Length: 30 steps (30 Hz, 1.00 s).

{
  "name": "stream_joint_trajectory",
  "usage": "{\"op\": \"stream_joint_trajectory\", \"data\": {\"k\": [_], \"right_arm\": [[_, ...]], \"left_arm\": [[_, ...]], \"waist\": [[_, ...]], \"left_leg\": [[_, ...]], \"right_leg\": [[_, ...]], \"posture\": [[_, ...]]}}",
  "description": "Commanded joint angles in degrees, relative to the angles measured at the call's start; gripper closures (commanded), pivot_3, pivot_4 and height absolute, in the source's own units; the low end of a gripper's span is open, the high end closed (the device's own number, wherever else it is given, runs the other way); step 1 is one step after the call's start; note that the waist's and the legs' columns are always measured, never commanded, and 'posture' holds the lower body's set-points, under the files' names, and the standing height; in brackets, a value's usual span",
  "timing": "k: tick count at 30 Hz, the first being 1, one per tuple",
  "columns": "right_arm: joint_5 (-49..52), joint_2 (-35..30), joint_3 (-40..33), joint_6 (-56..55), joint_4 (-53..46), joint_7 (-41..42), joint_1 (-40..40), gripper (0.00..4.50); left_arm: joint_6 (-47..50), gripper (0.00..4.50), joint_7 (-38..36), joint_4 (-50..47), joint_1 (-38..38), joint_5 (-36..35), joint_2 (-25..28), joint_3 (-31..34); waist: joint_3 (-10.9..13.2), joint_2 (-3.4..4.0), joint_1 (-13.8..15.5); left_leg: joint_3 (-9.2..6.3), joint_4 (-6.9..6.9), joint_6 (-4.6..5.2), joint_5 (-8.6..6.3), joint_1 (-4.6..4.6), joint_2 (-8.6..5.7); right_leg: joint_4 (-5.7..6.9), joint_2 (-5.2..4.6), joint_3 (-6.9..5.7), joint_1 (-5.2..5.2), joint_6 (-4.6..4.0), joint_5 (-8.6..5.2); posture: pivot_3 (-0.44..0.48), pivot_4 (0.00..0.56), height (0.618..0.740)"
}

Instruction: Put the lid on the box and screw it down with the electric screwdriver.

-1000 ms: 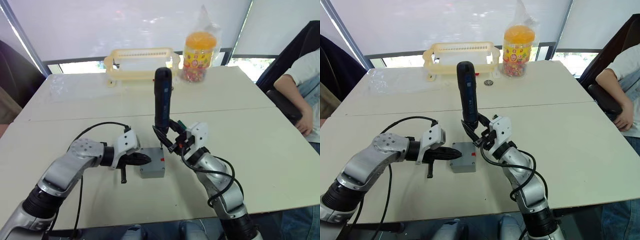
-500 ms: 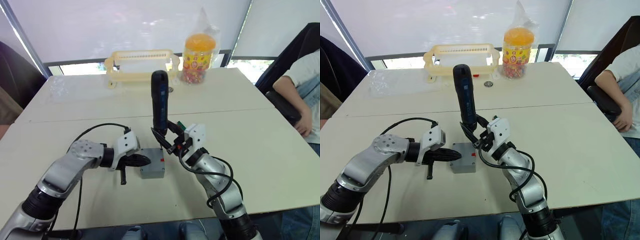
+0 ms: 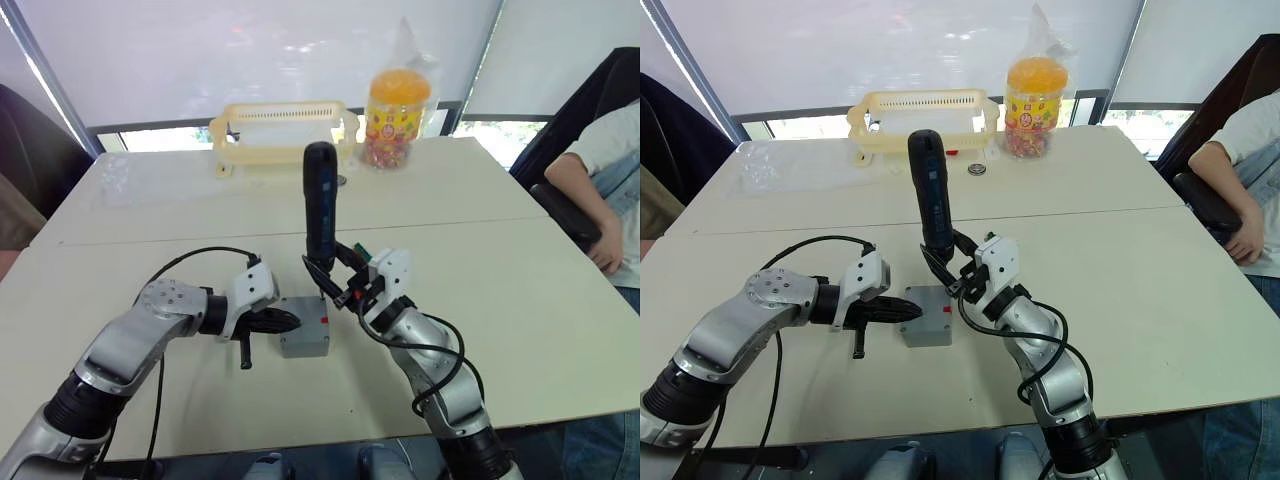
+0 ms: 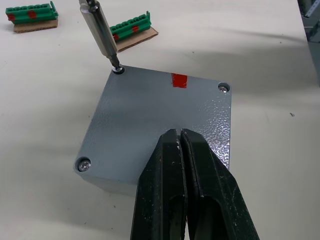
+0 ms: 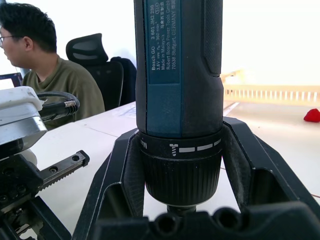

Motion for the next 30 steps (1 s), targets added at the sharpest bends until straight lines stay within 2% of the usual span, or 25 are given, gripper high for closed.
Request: {"op": "stream_joint_trajectory", "data": {"k": [1,30], "right_arm": [[-1.4,-1.3,0.8,1.1,3.3,0.6,1.9,2.72],[-1.9,-1.6,1.8,-0.8,8.9,0.9,4.0,2.72]], "left_arm": [[0.5,4.44,0.3,0.5,0.3,1.0,0.5,-0.9],[0.2,4.44,0.9,0.2,0.4,1.7,0.2,-1.2]], "waist": [[-0.1,0.01,0.0],[-0.9,-0.06,0.0]], "left_leg": [[0.00,0.00,0.00,0.00,0.00,0.00],[-0.03,-0.01,0.01,-0.01,0.07,0.02]], "right_leg": [[0.00,0.00,0.00,0.00,0.00,0.00],[-0.02,0.00,-0.01,0.11,-0.17,-0.14]], "posture": [[0.000,0.150,0.740],[0.000,0.150,0.740]]}}
